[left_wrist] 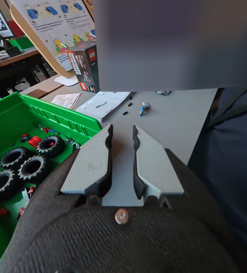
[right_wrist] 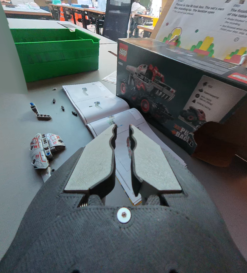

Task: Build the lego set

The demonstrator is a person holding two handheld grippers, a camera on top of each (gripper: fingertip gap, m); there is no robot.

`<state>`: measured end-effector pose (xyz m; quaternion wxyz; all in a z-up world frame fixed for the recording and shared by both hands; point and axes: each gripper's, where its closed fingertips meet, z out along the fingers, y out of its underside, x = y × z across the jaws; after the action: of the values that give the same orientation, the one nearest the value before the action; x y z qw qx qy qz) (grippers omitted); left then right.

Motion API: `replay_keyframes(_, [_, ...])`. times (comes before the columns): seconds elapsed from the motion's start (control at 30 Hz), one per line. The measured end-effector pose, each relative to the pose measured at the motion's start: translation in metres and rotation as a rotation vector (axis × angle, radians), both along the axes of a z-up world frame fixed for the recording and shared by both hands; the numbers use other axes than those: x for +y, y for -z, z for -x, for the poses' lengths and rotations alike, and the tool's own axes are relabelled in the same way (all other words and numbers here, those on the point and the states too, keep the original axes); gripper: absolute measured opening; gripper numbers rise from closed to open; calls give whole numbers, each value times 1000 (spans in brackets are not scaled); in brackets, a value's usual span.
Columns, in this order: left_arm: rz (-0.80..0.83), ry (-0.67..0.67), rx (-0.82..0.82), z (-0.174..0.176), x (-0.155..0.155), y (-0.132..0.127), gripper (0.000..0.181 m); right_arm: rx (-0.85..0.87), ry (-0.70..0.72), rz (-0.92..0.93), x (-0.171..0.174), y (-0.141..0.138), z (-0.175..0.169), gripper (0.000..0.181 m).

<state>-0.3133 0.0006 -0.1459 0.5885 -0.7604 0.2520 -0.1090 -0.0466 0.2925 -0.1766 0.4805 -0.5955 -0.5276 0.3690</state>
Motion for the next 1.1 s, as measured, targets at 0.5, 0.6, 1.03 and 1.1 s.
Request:
replay_keyframes(0.5, [-151,159,-6,20,31,-44,29,217,198,117,54,-17,-37,58])
replay_keyframes(0.6, [-131,156,-19,27,35,-48,31,221,197,114,53,-18,-38,60])
replay_keyframes(1.03, [270,-308,211,158,31,-34,20,93,325,-2,61,-4,-43,63])
replay_keyframes(1.1, [392,-328,256,183,41,-25,22,85,375,-9,68,-2,-49,63])
